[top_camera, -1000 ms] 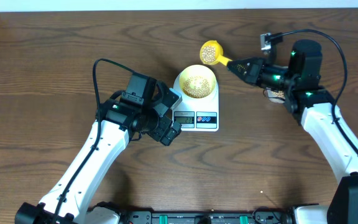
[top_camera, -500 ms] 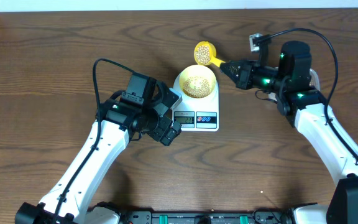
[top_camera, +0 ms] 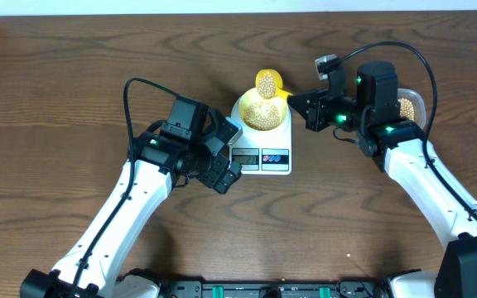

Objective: Scoop item into bowl and weigh 50g on scale
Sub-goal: 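Tilt the scoop over the yellow bowl to pour soybeans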

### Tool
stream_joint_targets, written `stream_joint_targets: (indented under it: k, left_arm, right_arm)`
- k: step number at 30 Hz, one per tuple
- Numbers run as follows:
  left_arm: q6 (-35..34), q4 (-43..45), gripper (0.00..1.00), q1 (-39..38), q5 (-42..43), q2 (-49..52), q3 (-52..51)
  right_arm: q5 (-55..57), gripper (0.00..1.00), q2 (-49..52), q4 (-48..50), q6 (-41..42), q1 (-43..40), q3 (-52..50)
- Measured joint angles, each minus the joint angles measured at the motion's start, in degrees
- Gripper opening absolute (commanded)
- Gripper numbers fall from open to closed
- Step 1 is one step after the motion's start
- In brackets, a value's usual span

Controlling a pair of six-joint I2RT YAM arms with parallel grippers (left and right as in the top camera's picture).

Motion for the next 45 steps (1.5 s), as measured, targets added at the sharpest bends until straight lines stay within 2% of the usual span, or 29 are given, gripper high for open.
stream_joint_targets:
  k: [9, 25, 45]
  left_arm:
    - [0.0, 0.0, 0.94, 0.0, 0.0, 0.0, 0.0]
    - [0.0, 0.0, 0.94, 0.0, 0.0, 0.0, 0.0]
    - [0.0, 0.0, 0.94, 0.0, 0.0, 0.0, 0.0]
  right_arm:
    - [1.3, 0.01, 0.0, -2.2, -4.0, 0.0, 0.0]
    - [5.7, 0.01, 0.0, -6.1, -16.8, 0.8, 0.0]
    - [7.6, 0.01, 0.0, -6.1, -22.4, 1.0, 0.0]
